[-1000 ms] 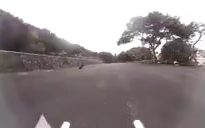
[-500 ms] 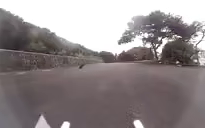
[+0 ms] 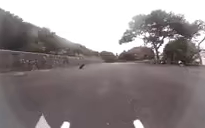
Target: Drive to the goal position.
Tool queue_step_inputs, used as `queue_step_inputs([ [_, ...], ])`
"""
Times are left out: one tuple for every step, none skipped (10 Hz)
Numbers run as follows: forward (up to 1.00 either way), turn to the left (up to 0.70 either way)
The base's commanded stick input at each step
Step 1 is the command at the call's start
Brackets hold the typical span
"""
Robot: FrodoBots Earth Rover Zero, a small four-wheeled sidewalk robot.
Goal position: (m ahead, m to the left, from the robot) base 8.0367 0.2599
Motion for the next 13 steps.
queue_step_inputs([
  [0.5,0.0],
  [0.5,0.0],
  [0.5,0.0],
  [0.5,0.0],
  [0.5,0.0],
  [0.5,0.0],
  [0.5,0.0],
  [0.5,0.0],
  [0.5,0.0],
  [0.5,0.0],
  [0.5,0.0],
  [0.5,0.0],
  [0.5,-0.5],
])
